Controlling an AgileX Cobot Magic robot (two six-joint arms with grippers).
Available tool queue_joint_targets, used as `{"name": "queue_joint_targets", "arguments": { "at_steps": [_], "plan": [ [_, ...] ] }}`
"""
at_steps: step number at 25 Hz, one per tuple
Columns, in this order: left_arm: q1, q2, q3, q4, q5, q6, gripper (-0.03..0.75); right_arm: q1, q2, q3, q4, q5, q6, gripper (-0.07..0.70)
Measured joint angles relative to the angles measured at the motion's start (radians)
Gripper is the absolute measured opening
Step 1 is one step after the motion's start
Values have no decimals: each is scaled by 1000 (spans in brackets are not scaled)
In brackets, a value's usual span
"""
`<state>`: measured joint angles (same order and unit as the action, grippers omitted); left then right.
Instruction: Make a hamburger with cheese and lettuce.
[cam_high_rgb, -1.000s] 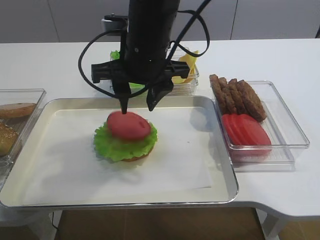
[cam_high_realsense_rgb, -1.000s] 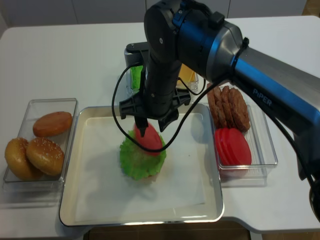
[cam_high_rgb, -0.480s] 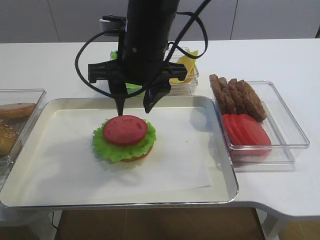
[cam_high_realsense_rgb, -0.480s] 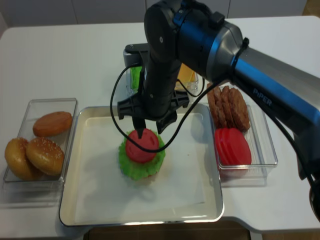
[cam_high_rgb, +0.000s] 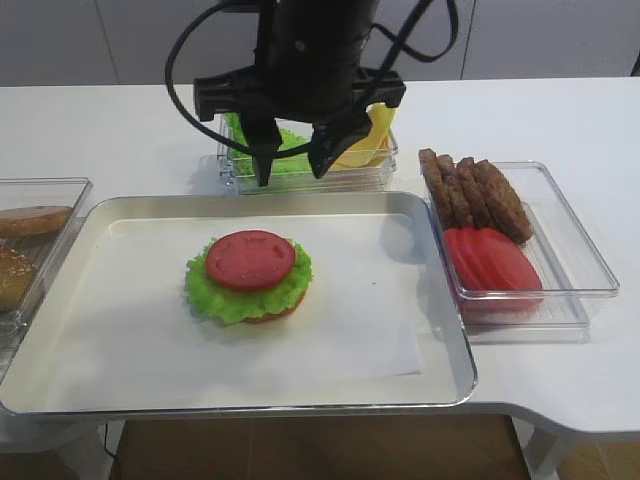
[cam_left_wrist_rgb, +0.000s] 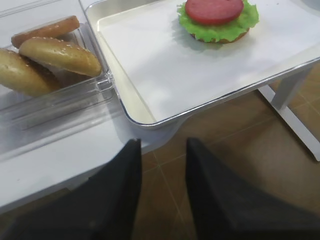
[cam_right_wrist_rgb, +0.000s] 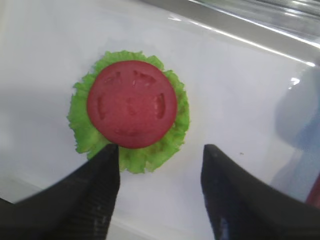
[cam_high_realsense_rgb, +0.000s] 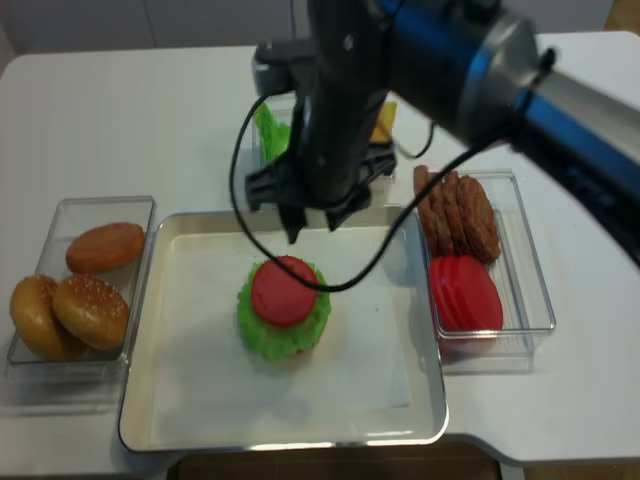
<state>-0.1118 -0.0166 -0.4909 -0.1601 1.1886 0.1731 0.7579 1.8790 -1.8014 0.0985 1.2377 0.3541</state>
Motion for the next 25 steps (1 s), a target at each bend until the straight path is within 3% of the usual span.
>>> {"name": "queue_joint_targets", "arguments": {
  "at_steps": [10, 25],
  "plan": [
    [0, 0, 0, 0, 0, 0, 232, -22, -171, 161, -90, 3, -3, 417],
    [0, 0, 0, 0, 0, 0, 232, -29, -506, 550, -193, 3, -25, 417]
  ]
}}
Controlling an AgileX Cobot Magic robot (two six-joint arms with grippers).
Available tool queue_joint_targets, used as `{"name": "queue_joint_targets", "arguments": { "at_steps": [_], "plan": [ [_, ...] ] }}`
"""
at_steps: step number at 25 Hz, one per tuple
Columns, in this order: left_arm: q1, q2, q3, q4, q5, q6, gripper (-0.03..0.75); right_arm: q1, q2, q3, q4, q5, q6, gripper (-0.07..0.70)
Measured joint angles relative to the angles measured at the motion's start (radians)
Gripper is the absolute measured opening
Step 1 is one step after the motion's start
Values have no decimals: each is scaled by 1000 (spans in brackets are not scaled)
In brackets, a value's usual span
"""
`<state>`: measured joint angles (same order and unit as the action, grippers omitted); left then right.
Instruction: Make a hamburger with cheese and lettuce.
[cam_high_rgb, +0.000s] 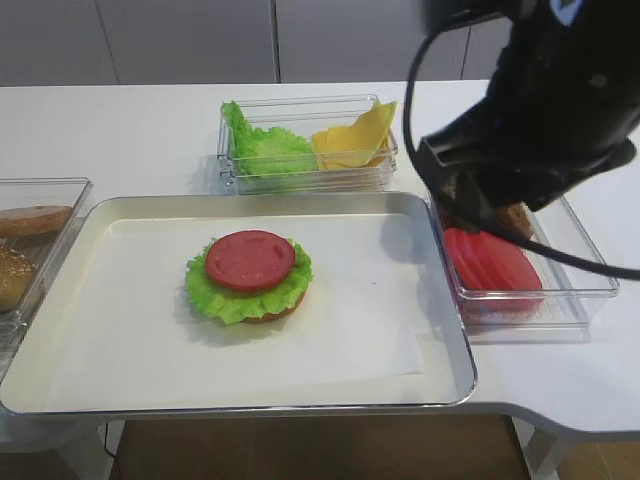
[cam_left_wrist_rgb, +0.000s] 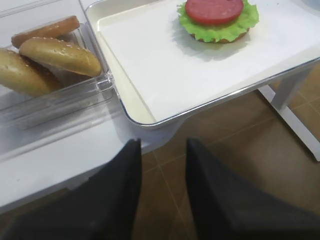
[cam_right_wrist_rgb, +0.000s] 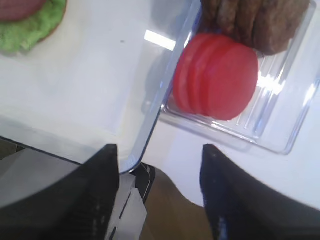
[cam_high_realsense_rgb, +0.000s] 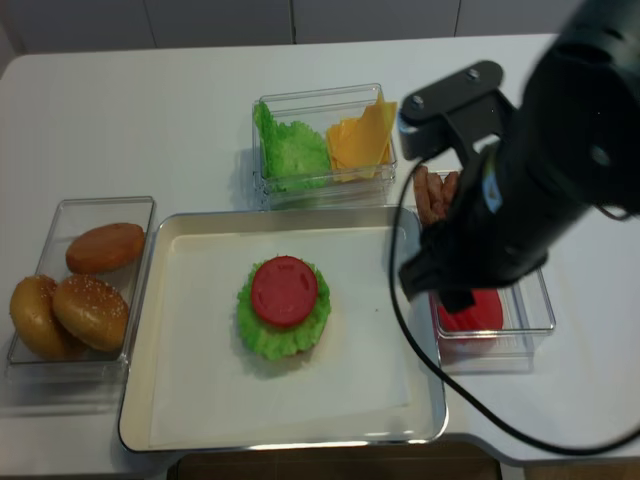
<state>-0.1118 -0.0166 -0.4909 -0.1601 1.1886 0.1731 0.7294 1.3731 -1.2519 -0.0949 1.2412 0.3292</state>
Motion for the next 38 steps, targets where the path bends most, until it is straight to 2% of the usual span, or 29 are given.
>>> {"name": "queue_joint_targets", "arguments": {
  "at_steps": [9, 20, 29, 33, 38],
  "plan": [
    [0, 0, 0, 0, 0, 0, 232, 0, -252, 168, -21, 0, 0, 417],
    [0, 0, 0, 0, 0, 0, 232, 0, -548, 303, -112, 11, 21, 417],
    [0, 0, 0, 0, 0, 0, 232, -2, -817, 487, -165, 18, 21, 417],
    [0, 0, 0, 0, 0, 0, 232, -82, -910, 551, -154, -22, 13, 412],
    [0, 0, 0, 0, 0, 0, 232, -223, -991, 617, -84, -73, -112, 403]
  ]
}}
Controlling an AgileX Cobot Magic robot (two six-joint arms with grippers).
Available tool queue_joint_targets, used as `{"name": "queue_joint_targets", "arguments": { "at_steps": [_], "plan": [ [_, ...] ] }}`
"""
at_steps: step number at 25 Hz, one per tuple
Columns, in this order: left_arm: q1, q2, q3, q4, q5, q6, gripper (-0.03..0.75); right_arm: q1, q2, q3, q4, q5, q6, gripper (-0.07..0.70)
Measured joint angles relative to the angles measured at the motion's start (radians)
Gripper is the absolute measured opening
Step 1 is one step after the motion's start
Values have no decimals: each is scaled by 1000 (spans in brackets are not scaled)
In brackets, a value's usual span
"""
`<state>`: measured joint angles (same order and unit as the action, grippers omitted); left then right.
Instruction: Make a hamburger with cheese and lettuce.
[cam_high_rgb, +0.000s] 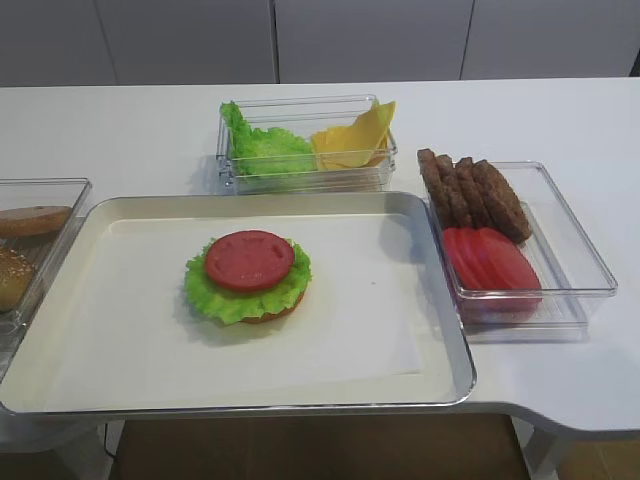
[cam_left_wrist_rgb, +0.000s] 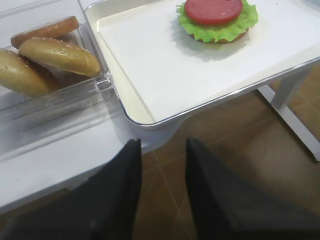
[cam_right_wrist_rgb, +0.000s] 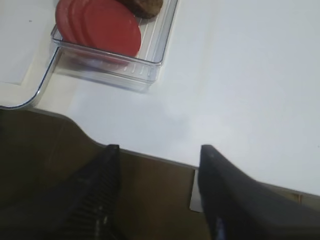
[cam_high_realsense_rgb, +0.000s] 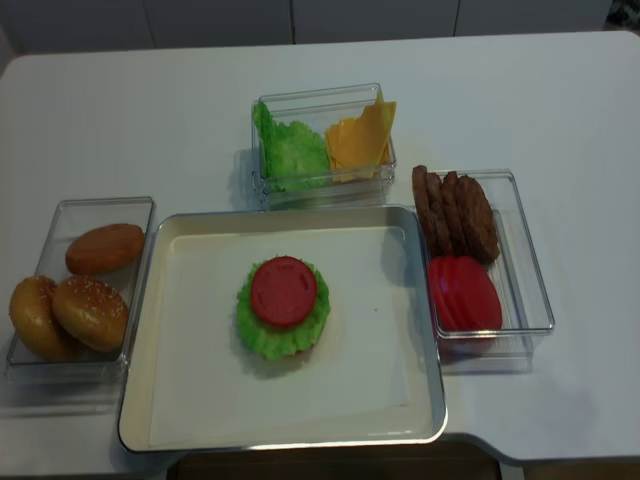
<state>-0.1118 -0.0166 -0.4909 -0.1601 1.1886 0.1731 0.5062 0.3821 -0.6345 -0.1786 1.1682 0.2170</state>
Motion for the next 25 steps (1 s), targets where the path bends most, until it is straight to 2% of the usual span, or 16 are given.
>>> {"name": "queue_joint_targets", "arguments": {
  "at_steps": [6, 15, 21, 25],
  "plan": [
    [0, 0, 0, 0, 0, 0, 232, -191, -109, 46, 94, -65, -151, 397],
    [0, 0, 0, 0, 0, 0, 232, -365, -342, 127, 159, -90, -191, 394],
    [0, 0, 0, 0, 0, 0, 232, -406, -397, 128, 228, -99, -285, 394],
    [0, 0, 0, 0, 0, 0, 232, -406, -399, 128, 244, -97, -299, 394]
  ]
}}
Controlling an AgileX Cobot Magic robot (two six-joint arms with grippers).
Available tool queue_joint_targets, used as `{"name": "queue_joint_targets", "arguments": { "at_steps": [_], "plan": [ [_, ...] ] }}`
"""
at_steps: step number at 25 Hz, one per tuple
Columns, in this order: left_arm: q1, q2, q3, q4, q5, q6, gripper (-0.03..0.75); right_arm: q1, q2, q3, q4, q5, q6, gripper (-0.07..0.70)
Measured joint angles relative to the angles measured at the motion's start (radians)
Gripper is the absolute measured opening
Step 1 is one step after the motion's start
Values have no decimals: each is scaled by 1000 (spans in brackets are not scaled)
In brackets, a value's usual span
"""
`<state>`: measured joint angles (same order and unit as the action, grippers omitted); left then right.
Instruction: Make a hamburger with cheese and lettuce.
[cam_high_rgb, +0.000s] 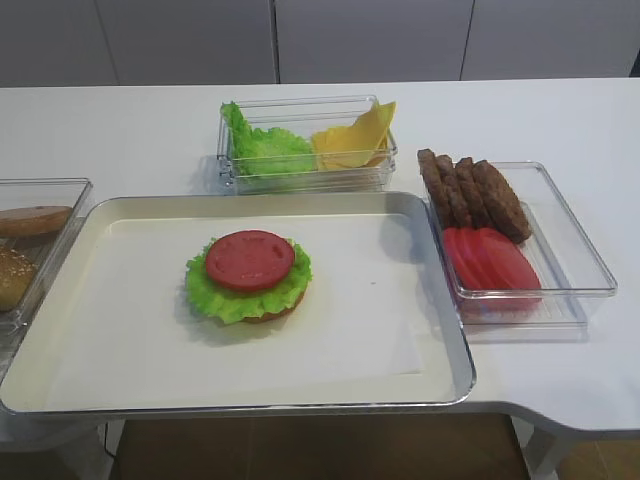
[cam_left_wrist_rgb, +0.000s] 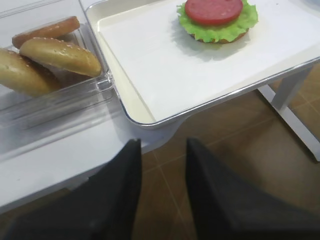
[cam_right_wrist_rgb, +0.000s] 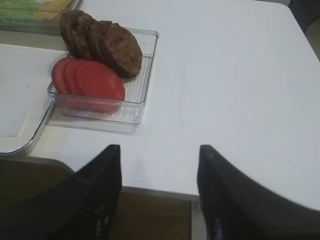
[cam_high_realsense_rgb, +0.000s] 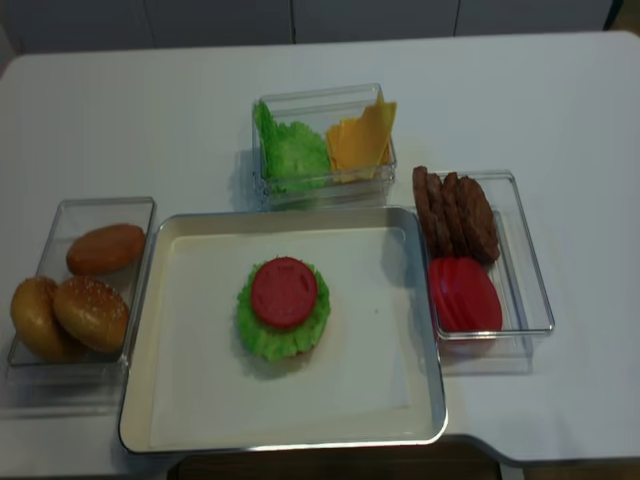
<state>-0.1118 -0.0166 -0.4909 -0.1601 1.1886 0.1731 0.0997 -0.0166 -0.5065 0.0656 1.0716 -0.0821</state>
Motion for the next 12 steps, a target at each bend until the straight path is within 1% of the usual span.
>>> {"name": "queue_joint_targets", "arguments": {
  "at_steps": [4, 12],
  "plan": [
    [0, 0, 0, 0, 0, 0, 232, 0, -2, 0, 20, 4, 14, 394],
    [0, 0, 0, 0, 0, 0, 232, 0, -2, 28, 54, 45, 31, 394]
  ]
}}
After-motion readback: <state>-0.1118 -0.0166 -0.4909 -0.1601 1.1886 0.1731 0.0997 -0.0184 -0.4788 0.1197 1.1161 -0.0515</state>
